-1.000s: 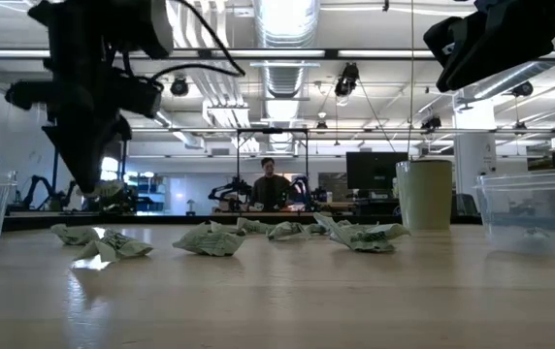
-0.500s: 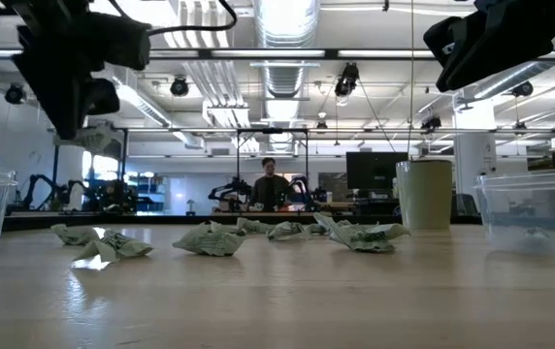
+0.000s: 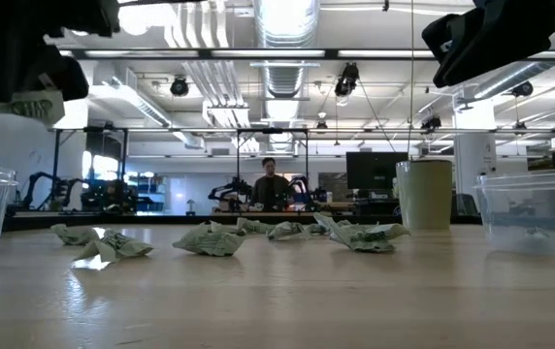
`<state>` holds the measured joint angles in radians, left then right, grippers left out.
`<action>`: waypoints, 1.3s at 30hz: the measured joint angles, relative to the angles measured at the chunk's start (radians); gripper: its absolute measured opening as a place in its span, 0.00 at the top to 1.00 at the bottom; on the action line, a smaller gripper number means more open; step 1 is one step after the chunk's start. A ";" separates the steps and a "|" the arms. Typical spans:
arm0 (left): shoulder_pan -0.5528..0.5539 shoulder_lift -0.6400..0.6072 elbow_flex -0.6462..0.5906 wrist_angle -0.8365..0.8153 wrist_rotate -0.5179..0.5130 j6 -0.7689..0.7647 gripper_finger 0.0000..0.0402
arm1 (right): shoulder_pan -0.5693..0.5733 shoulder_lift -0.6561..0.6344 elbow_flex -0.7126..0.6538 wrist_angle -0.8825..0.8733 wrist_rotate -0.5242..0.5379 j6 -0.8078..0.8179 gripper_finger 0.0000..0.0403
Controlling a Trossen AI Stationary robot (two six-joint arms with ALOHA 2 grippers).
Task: Pick and place Stevia / Truvia into bins
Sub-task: Put the stevia packet into the left transparent container, then put the stevia packet into the right transparent container
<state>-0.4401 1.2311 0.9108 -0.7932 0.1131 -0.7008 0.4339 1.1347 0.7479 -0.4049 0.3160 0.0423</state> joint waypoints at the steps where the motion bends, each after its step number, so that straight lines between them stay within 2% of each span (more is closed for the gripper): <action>1: -0.013 0.004 0.000 0.023 0.000 -0.002 0.95 | 0.000 0.000 0.000 0.000 0.000 -0.001 0.87; 7: -0.073 0.037 -0.001 0.122 -0.001 -0.029 0.95 | 0.000 0.000 0.000 0.002 0.000 -0.001 0.87; 13: -0.100 0.078 -0.001 0.097 0.006 -0.080 0.95 | 0.000 0.000 0.000 0.005 0.000 -0.001 0.87; 21: -0.113 0.104 -0.002 0.059 0.064 -0.156 0.95 | 0.000 0.000 0.000 0.024 0.000 0.014 0.87; 30: -0.120 0.107 -0.002 -0.017 0.069 -0.176 0.95 | 0.000 0.000 -0.014 0.096 0.000 0.021 0.87; 39: -0.129 0.130 -0.005 -0.011 0.069 -0.157 0.83 | 0.000 0.000 -0.003 0.192 0.000 -0.092 0.87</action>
<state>-0.5686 1.3609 0.9058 -0.8043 0.1822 -0.8581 0.4339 1.1351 0.7452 -0.2131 0.3164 -0.0492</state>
